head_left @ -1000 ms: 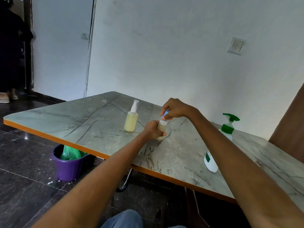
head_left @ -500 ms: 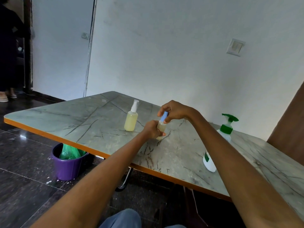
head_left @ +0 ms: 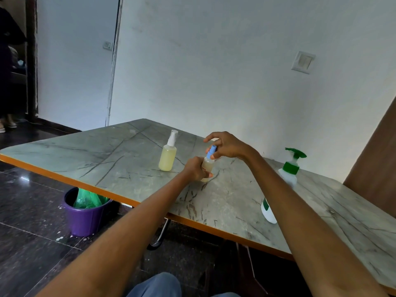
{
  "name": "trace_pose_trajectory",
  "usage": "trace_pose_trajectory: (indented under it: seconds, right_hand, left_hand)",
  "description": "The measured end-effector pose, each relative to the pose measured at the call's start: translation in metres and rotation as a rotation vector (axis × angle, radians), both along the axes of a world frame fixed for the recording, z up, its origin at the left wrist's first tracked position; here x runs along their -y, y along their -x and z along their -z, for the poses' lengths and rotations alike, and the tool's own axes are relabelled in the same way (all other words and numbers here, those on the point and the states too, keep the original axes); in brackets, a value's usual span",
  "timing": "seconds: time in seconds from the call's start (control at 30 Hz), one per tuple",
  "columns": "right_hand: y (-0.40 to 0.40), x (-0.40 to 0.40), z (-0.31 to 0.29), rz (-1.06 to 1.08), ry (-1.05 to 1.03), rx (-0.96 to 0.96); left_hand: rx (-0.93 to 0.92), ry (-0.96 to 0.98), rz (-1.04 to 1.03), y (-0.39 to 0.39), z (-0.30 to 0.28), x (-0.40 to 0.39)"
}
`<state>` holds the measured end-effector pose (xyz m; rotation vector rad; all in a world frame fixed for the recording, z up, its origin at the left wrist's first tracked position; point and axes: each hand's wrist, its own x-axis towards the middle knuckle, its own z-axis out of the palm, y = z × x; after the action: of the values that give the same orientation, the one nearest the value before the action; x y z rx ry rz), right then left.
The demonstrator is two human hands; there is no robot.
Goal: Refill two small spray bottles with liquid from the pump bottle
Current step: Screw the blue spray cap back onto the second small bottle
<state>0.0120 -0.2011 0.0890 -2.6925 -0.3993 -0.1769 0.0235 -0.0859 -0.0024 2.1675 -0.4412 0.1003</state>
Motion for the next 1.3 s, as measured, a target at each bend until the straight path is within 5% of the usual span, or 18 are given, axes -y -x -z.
trace_pose_trajectory:
  seconds: [0.13, 0.27, 0.67, 1.1, 1.3]
  right_hand:
    - [-0.002, -0.004, 0.010, 0.118, -0.036, 0.117]
    - [0.000, 0.001, 0.011, 0.012, -0.168, -0.064]
    - [-0.001, -0.005, 0.022, 0.071, -0.144, 0.096]
    - [0.001, -0.010, 0.043, 0.215, -0.338, 0.263]
    - [0.004, -0.007, 0.038, 0.214, -0.345, 0.159]
  left_hand:
    - [0.006, 0.012, -0.004, 0.001, 0.001, -0.001]
    - [-0.002, 0.010, -0.001, 0.000, 0.001, -0.001]
    - [-0.008, 0.023, 0.001, 0.000, 0.002, 0.001]
    - [0.049, 0.008, -0.022, 0.001, 0.004, 0.002]
    - [0.096, -0.051, -0.003, 0.004, 0.006, -0.005]
